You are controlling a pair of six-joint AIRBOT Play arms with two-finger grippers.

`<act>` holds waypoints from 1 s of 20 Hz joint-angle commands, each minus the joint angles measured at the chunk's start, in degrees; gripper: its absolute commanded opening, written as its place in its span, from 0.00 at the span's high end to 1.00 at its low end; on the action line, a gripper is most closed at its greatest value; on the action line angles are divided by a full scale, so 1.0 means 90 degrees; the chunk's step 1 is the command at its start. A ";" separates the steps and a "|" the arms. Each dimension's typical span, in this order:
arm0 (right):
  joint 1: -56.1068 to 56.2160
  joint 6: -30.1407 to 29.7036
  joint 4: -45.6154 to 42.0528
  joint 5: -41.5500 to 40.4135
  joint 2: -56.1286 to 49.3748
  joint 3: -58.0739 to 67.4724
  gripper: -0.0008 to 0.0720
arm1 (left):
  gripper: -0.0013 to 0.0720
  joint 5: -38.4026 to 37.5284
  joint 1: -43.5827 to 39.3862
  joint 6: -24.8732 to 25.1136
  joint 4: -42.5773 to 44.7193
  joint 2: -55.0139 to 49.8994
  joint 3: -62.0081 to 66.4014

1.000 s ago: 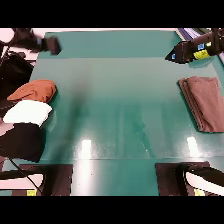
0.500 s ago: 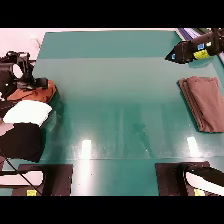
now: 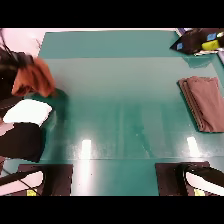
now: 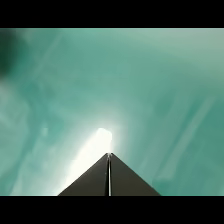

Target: Fold the shirts.

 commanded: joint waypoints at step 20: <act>0.0005 0.0005 -0.0010 -0.0971 0.0685 0.0495 0.96 | 0.33 -0.0981 -0.4143 0.0646 -0.1137 -0.0852 0.1727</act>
